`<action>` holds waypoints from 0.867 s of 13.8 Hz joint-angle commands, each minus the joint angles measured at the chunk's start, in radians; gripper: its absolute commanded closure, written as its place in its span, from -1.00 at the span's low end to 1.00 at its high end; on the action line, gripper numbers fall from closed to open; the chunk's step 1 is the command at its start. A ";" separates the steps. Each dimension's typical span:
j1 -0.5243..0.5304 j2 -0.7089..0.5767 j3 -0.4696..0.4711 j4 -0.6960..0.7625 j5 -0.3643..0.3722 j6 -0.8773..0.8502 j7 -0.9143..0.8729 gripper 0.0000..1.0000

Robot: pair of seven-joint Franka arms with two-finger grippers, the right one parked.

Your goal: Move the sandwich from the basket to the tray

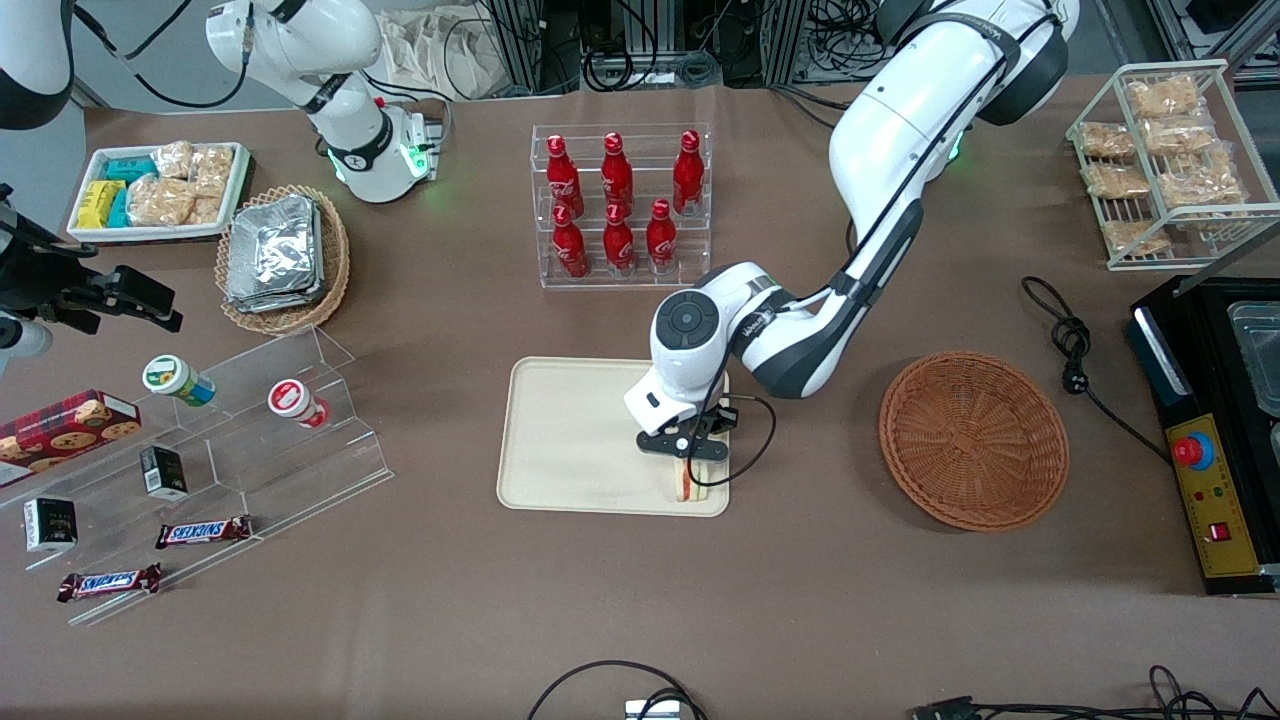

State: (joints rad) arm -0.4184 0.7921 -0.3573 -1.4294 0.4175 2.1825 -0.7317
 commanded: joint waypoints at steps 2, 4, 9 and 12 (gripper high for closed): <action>-0.011 -0.010 0.014 0.021 0.017 0.002 -0.032 -1.00; -0.010 -0.059 0.030 0.015 0.003 0.002 -0.031 -1.00; 0.024 -0.318 0.161 -0.092 -0.293 -0.004 0.052 -1.00; 0.160 -0.463 0.187 -0.186 -0.426 -0.038 0.196 -1.00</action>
State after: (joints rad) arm -0.3369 0.4550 -0.1799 -1.4894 0.0559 2.1523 -0.6075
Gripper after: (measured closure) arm 0.000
